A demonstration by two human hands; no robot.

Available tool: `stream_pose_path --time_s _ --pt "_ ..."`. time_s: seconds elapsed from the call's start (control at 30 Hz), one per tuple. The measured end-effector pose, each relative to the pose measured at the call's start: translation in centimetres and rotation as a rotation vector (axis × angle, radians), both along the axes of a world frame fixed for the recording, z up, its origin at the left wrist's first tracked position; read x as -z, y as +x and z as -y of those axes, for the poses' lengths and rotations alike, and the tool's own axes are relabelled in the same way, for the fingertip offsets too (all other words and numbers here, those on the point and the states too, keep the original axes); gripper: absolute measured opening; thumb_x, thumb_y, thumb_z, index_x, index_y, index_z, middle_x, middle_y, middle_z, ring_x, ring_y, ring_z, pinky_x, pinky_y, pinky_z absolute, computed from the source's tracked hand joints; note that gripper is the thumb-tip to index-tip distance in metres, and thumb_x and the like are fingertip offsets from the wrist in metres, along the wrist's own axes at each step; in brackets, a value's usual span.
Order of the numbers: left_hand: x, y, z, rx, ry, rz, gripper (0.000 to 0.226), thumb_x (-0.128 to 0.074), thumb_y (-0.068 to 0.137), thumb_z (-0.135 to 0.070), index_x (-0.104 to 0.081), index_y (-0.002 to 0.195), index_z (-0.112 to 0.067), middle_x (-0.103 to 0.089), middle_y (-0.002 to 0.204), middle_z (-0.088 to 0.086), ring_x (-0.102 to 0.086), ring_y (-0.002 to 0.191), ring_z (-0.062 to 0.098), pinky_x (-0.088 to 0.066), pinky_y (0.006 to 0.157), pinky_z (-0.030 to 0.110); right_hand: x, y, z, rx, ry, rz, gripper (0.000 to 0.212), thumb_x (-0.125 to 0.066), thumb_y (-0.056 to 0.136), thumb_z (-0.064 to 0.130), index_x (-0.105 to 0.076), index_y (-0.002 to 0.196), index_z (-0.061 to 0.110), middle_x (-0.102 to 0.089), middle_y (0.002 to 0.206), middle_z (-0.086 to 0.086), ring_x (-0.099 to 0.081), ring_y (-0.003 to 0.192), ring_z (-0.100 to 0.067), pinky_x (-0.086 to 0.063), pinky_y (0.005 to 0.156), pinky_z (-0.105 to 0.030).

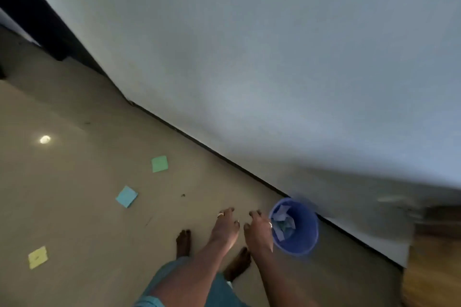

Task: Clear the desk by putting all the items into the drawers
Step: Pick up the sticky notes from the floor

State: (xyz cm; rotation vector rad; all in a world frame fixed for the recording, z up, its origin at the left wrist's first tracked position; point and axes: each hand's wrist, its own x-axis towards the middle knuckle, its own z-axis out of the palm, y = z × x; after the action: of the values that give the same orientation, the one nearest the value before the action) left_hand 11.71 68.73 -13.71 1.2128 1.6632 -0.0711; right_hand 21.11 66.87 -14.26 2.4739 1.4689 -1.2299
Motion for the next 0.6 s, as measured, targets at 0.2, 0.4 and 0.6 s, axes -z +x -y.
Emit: stream_pose_path --time_s 0.2,0.4,0.6 --pt "0.2 -13.2 -0.9 -0.306 -0.012 -0.070 0.045 -0.044 0.098 -0.017 -0.035 0.143 -0.014 -0.037 0.147 0.009 -0.042 0.133 0.020 -0.037 0.106 0.028 -0.8 -11.4 -5.2 -0.262 0.053 -0.053 0.043 -0.056 0.087 0.011 -0.052 0.130 0.012 -0.046 0.137 -0.004 -0.048 0.123 -0.023 -0.037 0.103 -0.028" --pt "2.4 -27.7 -0.9 -0.483 -0.074 -0.147 0.046 -0.043 0.096 -0.017 -0.037 0.142 -0.015 -0.039 0.146 0.009 -0.043 0.133 0.022 -0.035 0.109 0.028 0.9 -23.5 -10.1 -0.418 0.032 -0.062 0.044 -0.059 0.085 0.009 -0.055 0.128 0.010 -0.046 0.138 -0.007 -0.047 0.124 -0.026 -0.036 0.102 -0.027" --pt "11.8 -37.4 -3.9 -0.633 -0.132 -0.148 0.046 -0.041 0.095 -0.010 -0.038 0.141 -0.011 -0.038 0.145 0.013 -0.048 0.127 0.027 -0.040 0.102 0.030 9.5 -32.1 -15.8 -0.700 0.039 0.006 0.046 -0.057 0.088 0.010 -0.050 0.133 0.012 -0.043 0.142 -0.005 -0.041 0.129 -0.027 -0.034 0.106 -0.031"
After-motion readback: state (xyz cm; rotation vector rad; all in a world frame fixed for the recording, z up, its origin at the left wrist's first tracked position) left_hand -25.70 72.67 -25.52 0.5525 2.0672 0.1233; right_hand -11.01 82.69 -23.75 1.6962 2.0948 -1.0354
